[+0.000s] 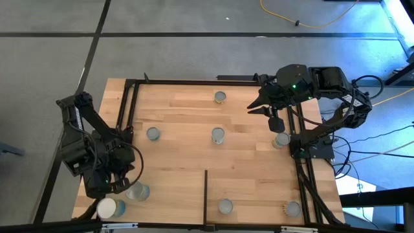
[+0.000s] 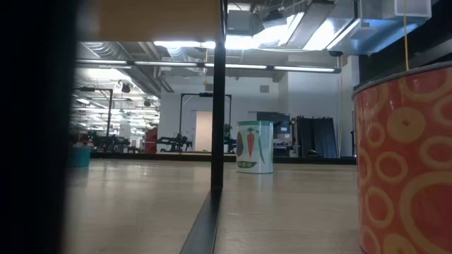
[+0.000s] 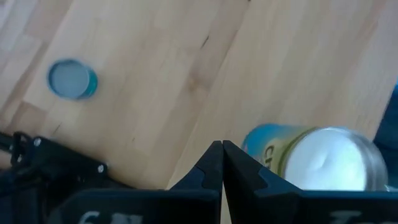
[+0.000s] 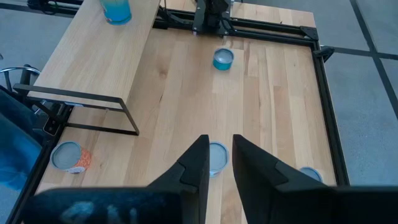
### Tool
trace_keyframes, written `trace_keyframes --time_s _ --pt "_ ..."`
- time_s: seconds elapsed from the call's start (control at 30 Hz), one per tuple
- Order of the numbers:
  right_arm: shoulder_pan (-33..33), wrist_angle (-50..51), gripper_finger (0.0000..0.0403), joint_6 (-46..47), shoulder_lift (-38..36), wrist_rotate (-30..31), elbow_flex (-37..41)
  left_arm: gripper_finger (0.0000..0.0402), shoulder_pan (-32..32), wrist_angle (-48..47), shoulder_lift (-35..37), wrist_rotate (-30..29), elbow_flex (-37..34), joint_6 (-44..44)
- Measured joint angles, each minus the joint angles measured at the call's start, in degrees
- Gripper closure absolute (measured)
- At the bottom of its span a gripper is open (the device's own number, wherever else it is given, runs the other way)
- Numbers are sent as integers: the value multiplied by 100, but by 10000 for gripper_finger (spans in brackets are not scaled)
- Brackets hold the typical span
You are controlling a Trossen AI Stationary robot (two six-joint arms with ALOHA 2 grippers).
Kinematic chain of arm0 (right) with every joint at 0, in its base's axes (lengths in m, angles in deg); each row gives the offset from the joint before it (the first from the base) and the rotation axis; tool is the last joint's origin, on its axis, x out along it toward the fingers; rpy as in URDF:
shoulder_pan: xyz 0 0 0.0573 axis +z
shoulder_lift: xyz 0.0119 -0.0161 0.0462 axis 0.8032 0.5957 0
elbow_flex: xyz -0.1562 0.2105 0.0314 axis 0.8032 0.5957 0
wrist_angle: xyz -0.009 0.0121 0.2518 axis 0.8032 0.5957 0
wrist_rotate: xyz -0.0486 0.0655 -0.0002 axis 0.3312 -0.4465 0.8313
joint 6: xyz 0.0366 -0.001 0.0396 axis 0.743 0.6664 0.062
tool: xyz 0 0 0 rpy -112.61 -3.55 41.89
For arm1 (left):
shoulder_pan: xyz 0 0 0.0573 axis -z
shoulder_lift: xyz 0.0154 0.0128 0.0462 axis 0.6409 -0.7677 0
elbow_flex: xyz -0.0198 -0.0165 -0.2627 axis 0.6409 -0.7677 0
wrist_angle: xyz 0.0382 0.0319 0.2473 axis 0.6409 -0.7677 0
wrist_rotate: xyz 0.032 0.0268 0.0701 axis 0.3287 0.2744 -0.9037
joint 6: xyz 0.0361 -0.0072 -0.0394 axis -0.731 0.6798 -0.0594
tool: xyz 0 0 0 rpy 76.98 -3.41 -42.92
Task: Pick and place cans onto a shelf
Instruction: Put the canned cherries on the shelf
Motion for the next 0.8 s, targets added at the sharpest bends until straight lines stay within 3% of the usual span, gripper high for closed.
trace_keyframes --time_s 0.27,0.8 --pt "1 -90 331 -11 -2 2 0 401 -383 366 -164 568 4 -909" --pt "1 -165 331 -117 -2 0 0 401 -519 949 -162 686 4 -1461"
